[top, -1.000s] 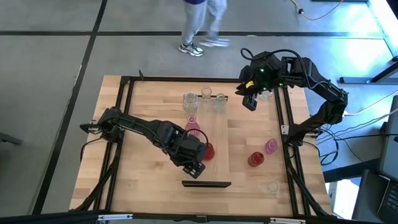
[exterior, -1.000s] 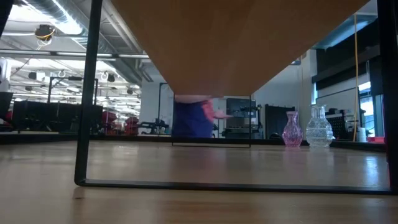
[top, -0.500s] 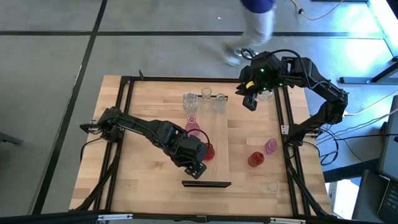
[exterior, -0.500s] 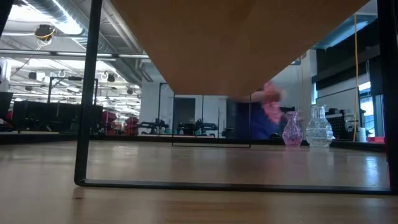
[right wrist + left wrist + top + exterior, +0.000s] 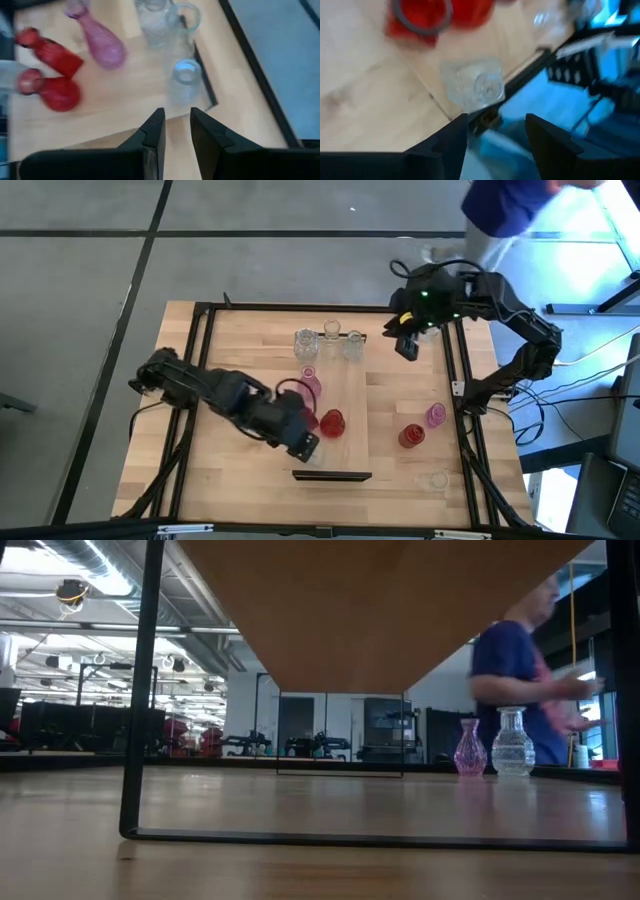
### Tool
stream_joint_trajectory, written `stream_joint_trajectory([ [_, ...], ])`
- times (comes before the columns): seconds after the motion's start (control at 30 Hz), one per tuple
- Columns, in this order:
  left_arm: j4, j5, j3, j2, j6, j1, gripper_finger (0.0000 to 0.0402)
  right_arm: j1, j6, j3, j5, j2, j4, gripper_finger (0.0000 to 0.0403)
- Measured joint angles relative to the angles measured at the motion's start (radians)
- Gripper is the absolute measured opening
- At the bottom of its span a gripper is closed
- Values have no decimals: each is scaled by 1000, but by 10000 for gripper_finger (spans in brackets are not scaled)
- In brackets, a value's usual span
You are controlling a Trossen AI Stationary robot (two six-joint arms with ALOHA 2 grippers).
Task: Sort vases onto shelf
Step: Put the transparent vase on the shelf
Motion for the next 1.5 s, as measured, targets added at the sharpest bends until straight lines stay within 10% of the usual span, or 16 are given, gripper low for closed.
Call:
stream_joint_trajectory([
  [0.27,-61,-235,0,-33,-20,-87,190,2,158,-163,-277,-222,155,76],
  [0.5,-72,-266,-73,-34,-1,-161,190,188,611,-740,-330,-519,770,76],
  [0.77,95,-293,-317,-157,-114,-276,179,476,1146,-1202,-100,-510,1604,76],
  [1.13,470,-413,-807,-430,-251,-382,141,735,1374,-1213,183,-334,1643,76],
  [1.5,577,-407,-937,-491,-127,-295,139,842,1719,-1214,434,-138,1711,76],
])
